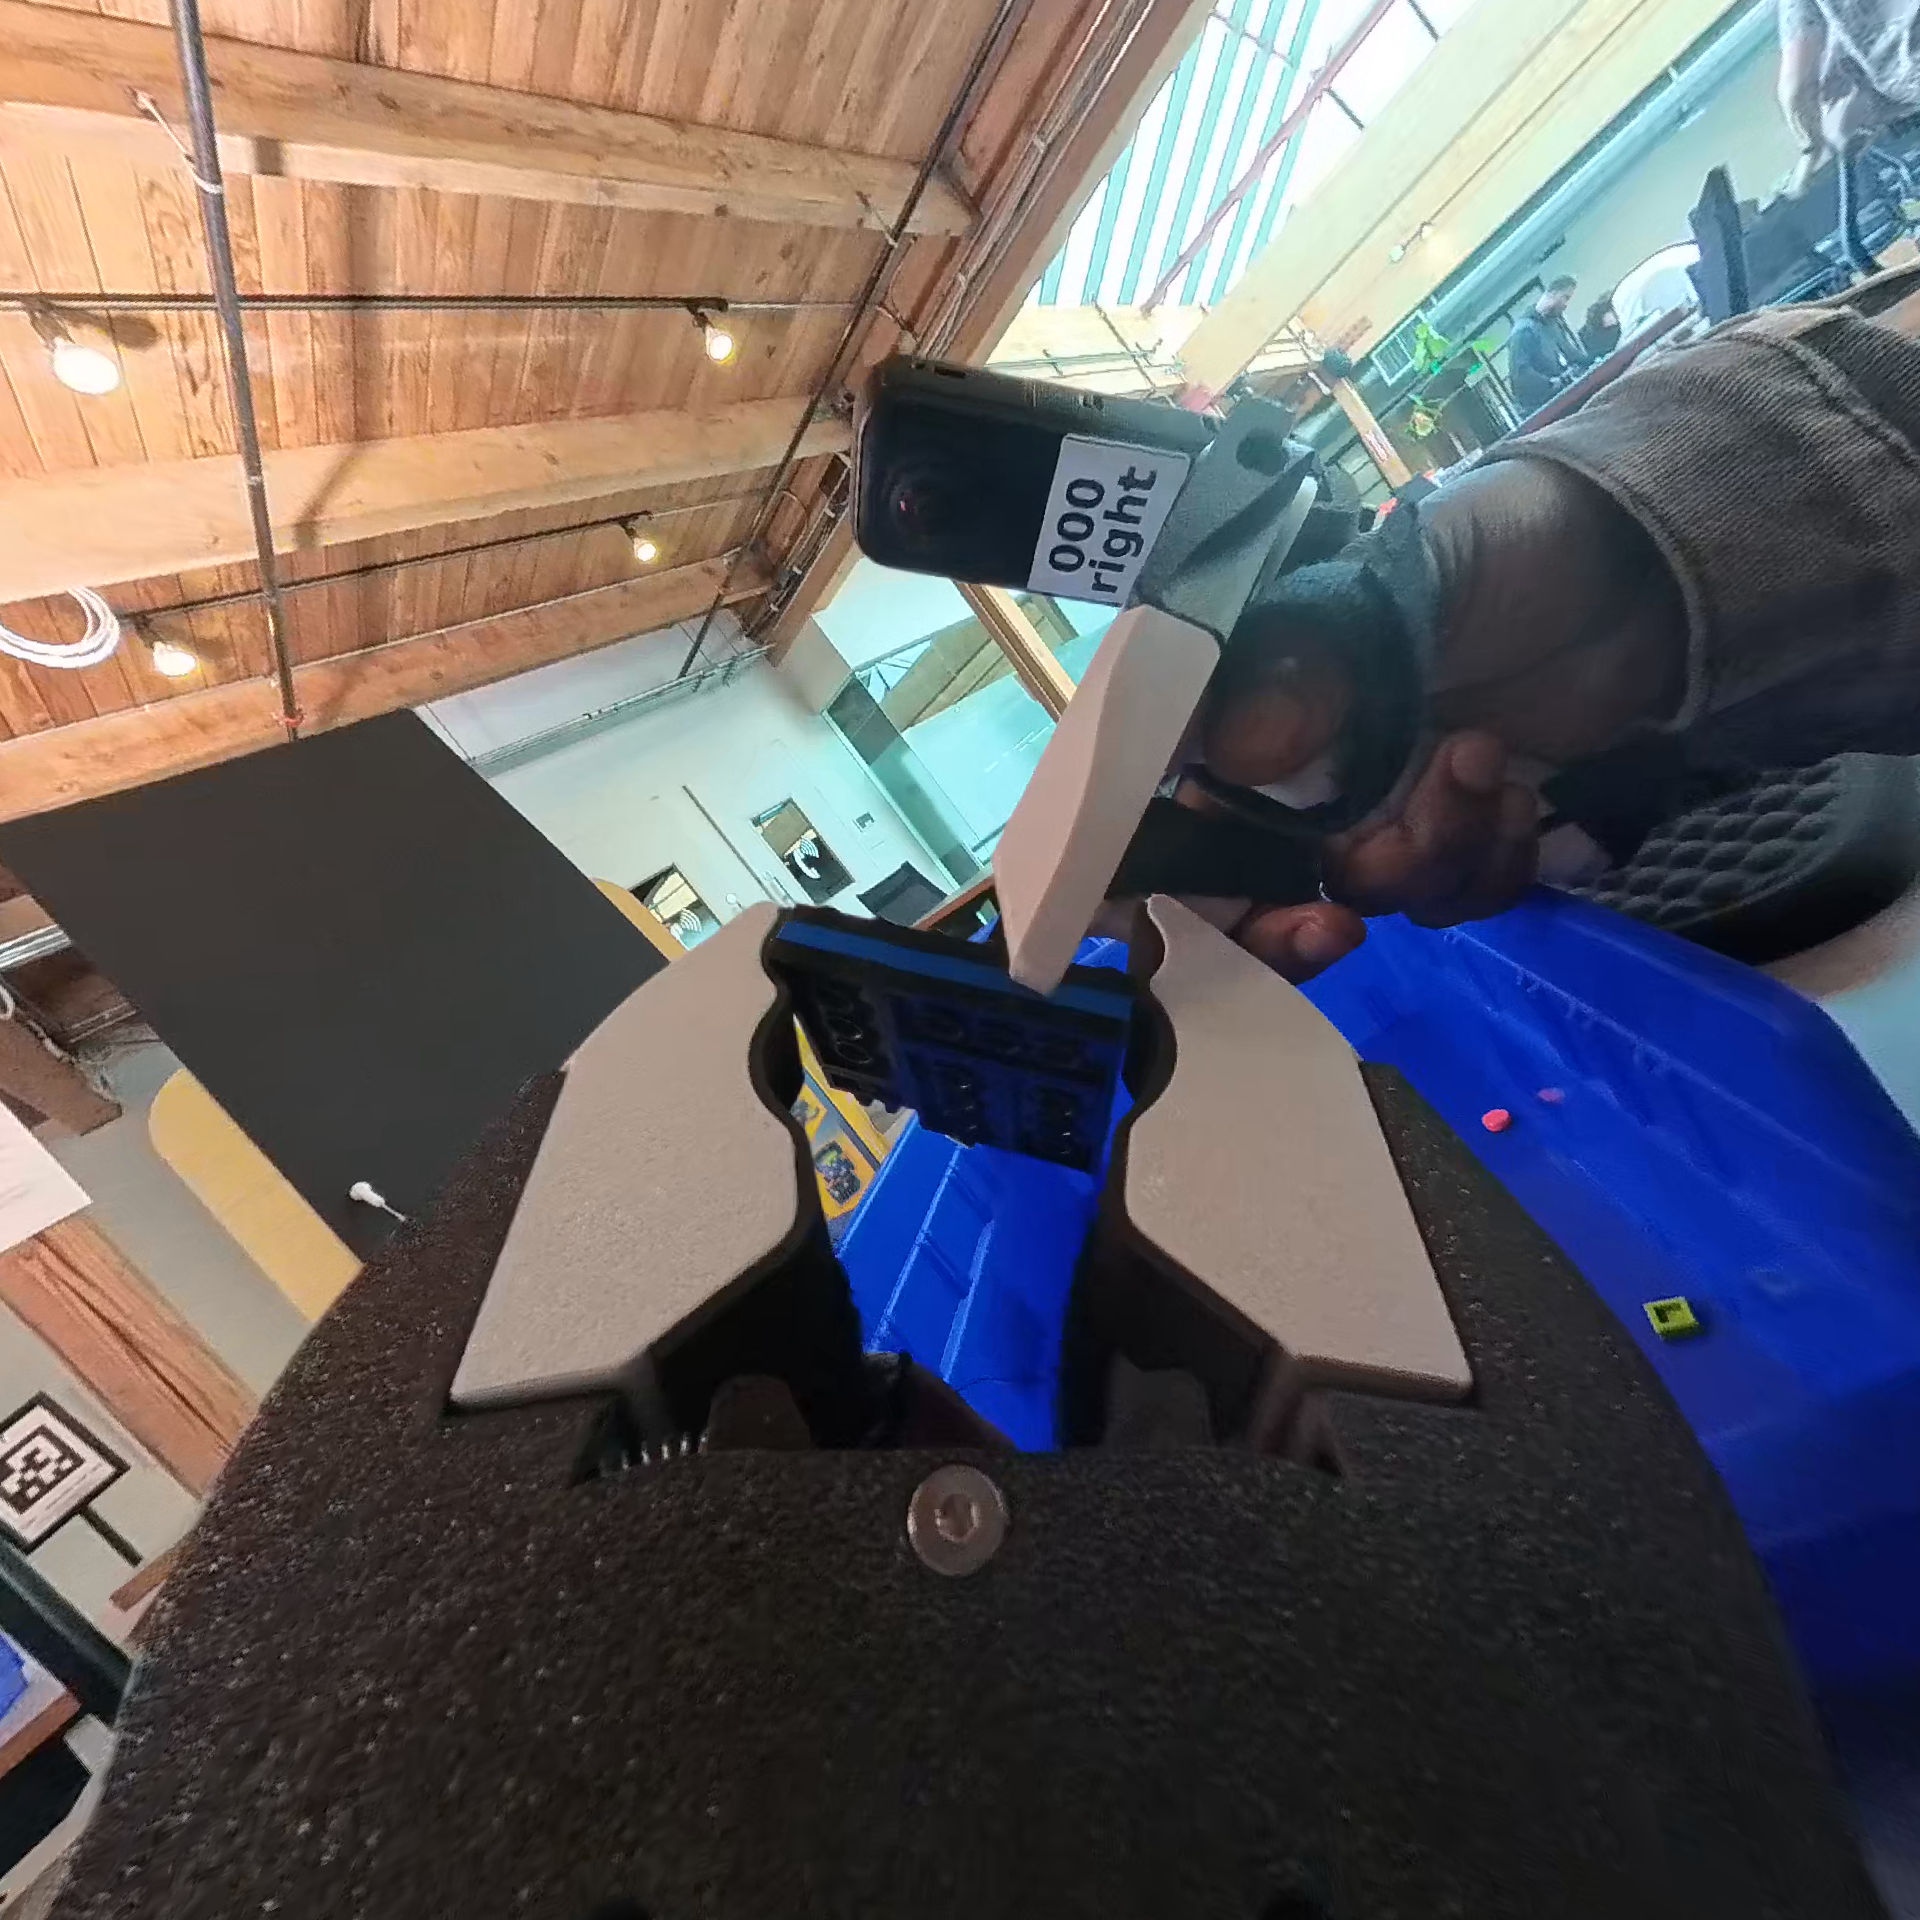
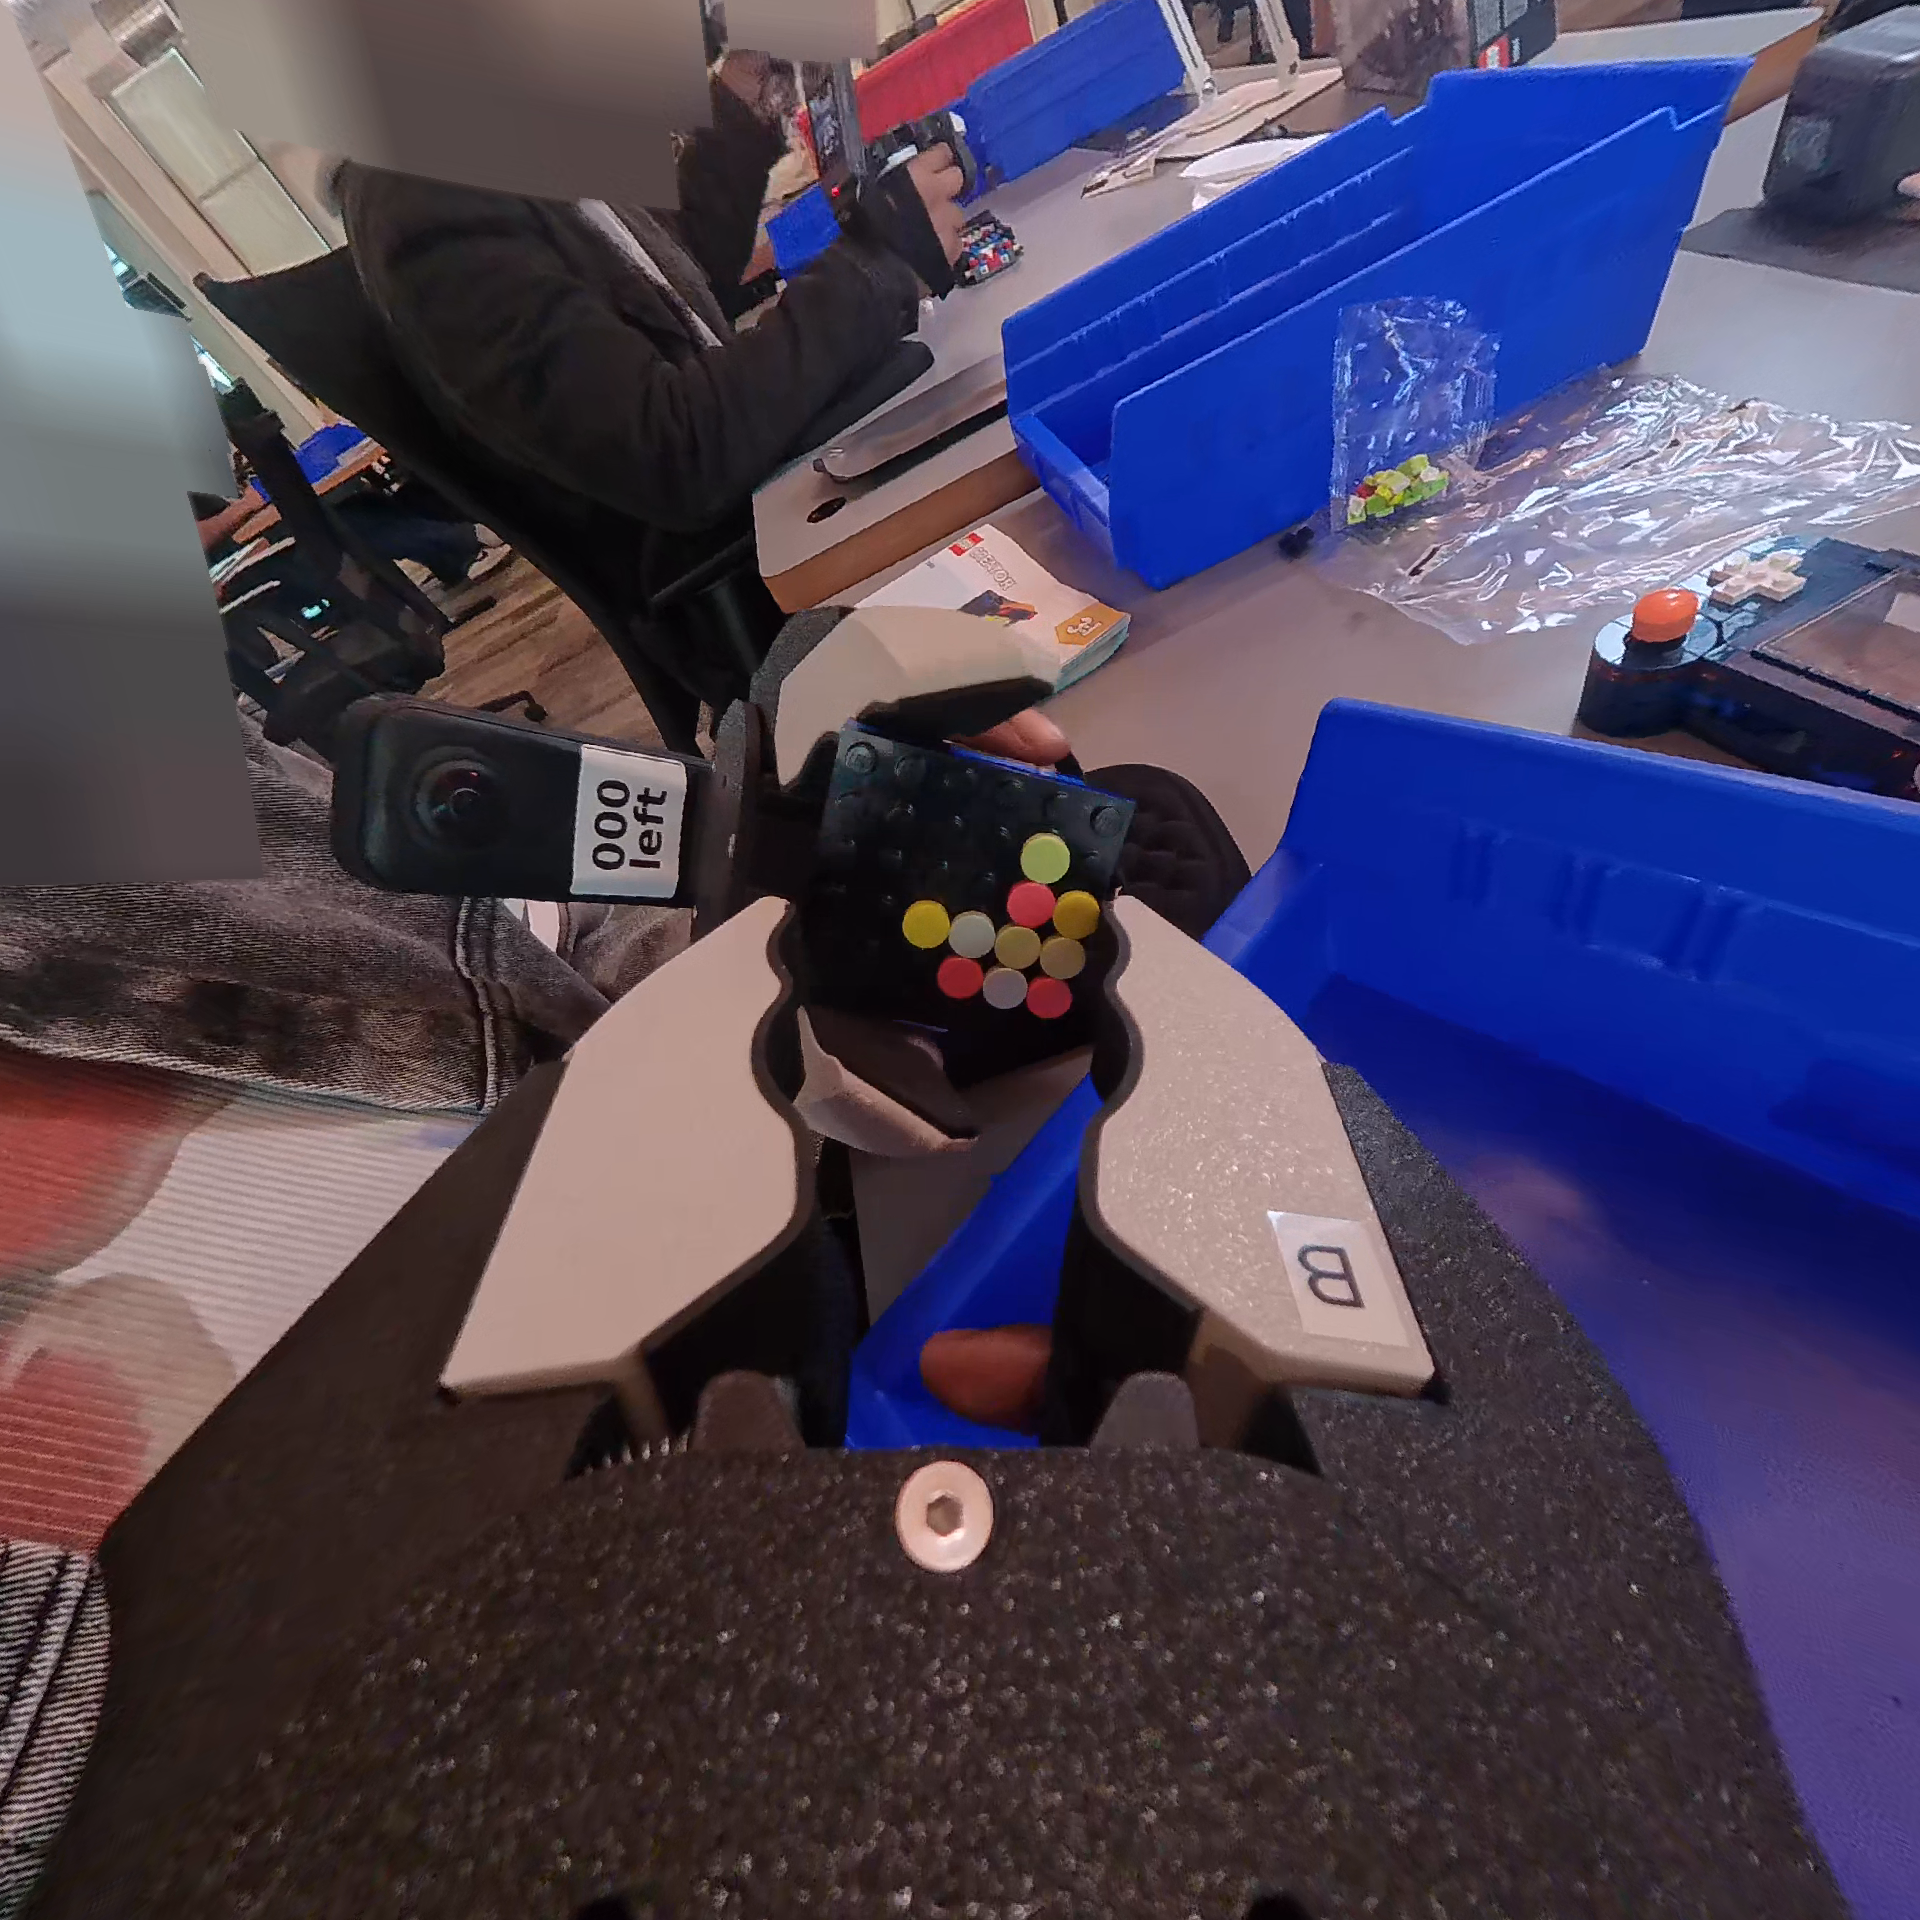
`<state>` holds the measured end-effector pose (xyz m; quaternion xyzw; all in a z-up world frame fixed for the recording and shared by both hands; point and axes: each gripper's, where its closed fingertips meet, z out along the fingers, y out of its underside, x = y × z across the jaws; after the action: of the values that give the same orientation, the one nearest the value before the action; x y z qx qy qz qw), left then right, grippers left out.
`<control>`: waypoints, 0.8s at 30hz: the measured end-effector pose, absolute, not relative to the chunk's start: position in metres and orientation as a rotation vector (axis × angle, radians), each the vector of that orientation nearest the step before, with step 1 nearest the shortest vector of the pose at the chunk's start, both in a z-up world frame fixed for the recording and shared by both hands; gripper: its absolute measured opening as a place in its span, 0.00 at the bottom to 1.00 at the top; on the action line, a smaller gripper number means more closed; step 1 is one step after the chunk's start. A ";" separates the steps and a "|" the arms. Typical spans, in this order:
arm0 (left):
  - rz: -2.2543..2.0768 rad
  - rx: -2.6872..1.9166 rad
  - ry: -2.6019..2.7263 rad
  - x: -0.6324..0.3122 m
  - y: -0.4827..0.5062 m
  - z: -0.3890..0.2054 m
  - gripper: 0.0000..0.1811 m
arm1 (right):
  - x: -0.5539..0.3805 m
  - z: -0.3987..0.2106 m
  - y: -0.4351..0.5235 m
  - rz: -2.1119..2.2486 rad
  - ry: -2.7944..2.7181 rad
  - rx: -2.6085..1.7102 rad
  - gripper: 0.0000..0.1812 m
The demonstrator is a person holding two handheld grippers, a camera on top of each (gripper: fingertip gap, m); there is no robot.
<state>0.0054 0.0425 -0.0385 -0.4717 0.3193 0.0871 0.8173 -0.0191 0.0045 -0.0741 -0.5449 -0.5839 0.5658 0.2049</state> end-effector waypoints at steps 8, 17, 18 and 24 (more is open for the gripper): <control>0.207 -1.025 0.697 0.006 0.047 -0.043 0.33 | -0.017 -0.079 0.009 1.505 -1.635 -1.525 0.30; 0.269 -1.039 0.685 -0.001 0.050 -0.044 0.33 | -0.022 -0.079 0.013 1.342 -1.655 -1.491 0.30; 0.269 -1.035 0.687 -0.001 0.049 -0.043 0.33 | -0.021 -0.079 0.013 1.339 -1.665 -1.492 0.30; 0.254 -1.022 0.722 0.006 0.046 -0.044 0.33 | -0.017 -0.079 0.009 1.302 -1.773 -1.471 0.30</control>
<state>0.0061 0.0462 -0.0439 -0.4768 0.3368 0.1187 0.8032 -0.0170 0.0086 -0.0791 -0.5388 -0.6497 0.4771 0.2449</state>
